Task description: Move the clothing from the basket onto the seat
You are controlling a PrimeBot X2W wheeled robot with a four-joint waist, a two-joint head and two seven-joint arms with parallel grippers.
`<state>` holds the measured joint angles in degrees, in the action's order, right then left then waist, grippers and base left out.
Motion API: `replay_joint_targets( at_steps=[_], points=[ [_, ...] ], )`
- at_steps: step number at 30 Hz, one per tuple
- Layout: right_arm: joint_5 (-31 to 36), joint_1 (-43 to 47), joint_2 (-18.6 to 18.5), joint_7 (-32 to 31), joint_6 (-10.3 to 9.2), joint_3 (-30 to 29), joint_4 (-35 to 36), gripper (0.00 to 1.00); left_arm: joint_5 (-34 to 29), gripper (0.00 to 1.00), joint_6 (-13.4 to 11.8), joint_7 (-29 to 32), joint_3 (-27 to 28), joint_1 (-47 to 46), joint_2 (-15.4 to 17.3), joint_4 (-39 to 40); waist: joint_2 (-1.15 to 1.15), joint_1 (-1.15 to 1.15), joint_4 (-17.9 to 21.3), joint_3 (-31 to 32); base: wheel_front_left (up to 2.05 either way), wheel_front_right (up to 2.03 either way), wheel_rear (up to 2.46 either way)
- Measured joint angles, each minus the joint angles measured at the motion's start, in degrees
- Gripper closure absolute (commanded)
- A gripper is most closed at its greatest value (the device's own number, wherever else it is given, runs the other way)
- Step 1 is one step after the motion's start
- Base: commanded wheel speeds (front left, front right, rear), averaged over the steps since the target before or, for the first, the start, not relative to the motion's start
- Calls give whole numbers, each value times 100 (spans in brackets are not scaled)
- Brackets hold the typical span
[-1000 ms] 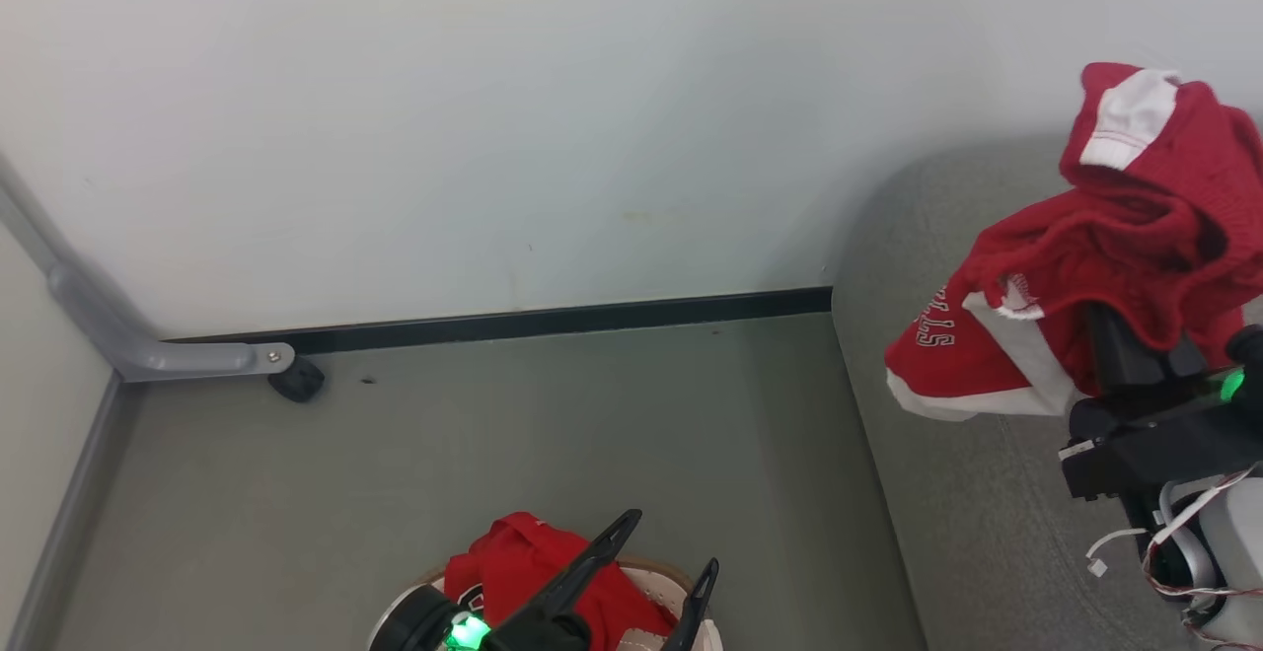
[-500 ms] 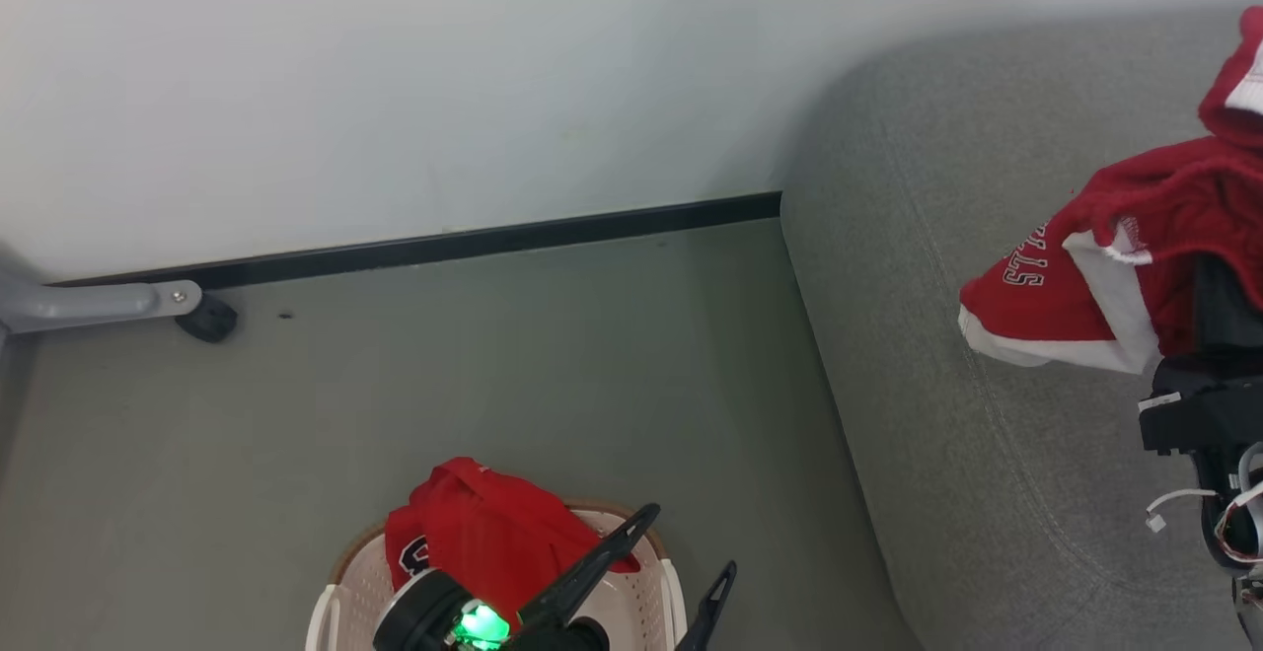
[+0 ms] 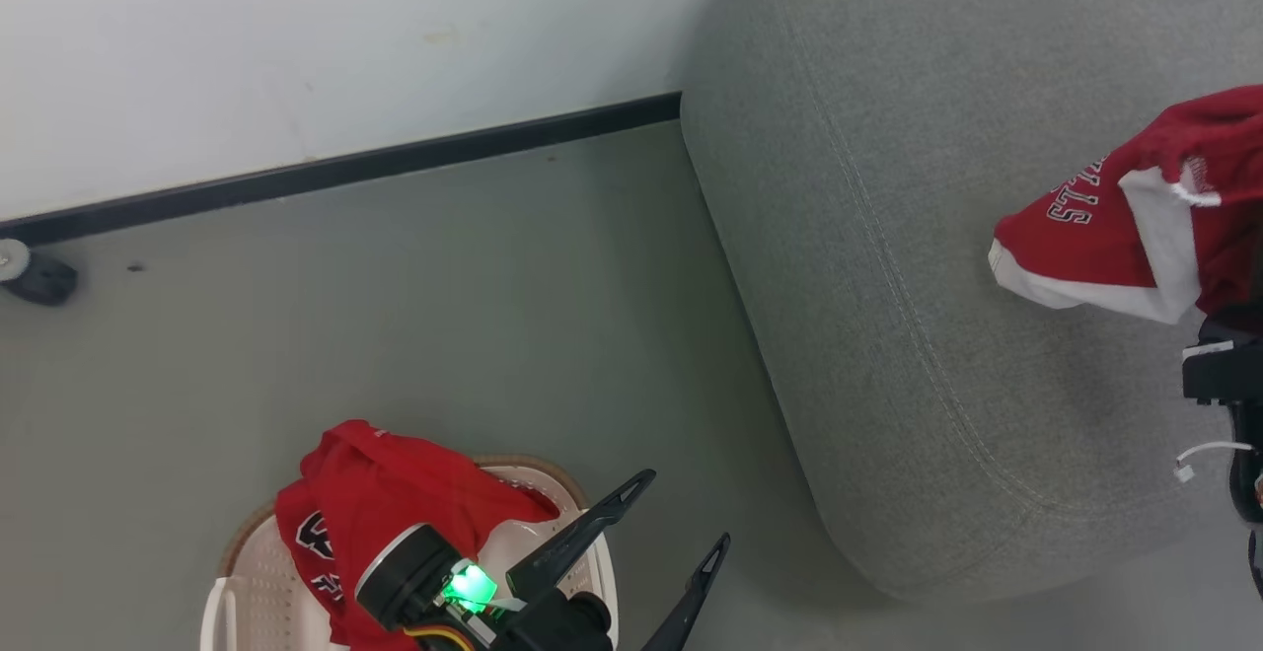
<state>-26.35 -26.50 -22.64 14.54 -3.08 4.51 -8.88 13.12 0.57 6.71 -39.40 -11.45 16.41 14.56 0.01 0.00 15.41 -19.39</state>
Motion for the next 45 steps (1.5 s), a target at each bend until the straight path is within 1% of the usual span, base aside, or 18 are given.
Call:
replay_joint_targets(
  at_steps=[3,8,15,18,22,26,28,31,34,36,41,45],
  points=[
    [-66,-161,-3,0,11,-144,-116,100,-21,0,3,63,-13,-72,10,58,0,0,134,-183,0,0,0],
    [-222,-513,-81,0,112,-454,-415,100,-64,0,103,136,-43,-282,25,90,0,1,291,-511,0,0,0],
    [-314,-1151,-198,3,212,-747,-777,100,-208,0,201,242,-64,-497,71,162,0,1,342,-969,0,0,0],
    [-349,-1416,-220,15,292,-816,-955,100,-232,0,210,290,-76,-585,86,194,0,1,314,-1153,0,0,0],
    [-398,-1712,-348,16,330,-981,-1204,100,-265,0,254,304,-89,-695,96,240,0,1,242,-1384,0,0,0],
    [-436,-1973,-412,16,414,-1063,-1448,100,-283,0,255,336,-81,-745,119,287,0,0,147,-1603,0,0,0],
    [-511,-2129,-412,16,431,-1085,-1585,100,-293,0,255,337,-68,-757,141,318,0,1,101,-1712,0,0,0],
    [-602,-2357,-415,18,513,-1096,-1833,100,-312,0,298,355,-53,-886,149,324,0,0,37,-1876,0,0,0],
    [-665,-2493,-416,16,526,-1120,-2125,100,-315,0,298,355,-45,-974,145,318,0,1,-31,-2026,0,0,0],
    [-723,-2564,-387,13,595,-1072,-2397,100,-315,0,299,349,-35,-987,145,300,0,1,-104,-2144,0,0,0],
    [-789,-2731,-267,-62,670,-964,-2766,100,-315,0,299,293,-14,-1042,146,231,0,0,-183,-2254,0,0,0],
    [-857,-2753,-268,-138,732,-957,-3053,100,-315,0,299,267,-8,-1056,141,198,0,0,-189,-2275,0,0,0]
  ],
)
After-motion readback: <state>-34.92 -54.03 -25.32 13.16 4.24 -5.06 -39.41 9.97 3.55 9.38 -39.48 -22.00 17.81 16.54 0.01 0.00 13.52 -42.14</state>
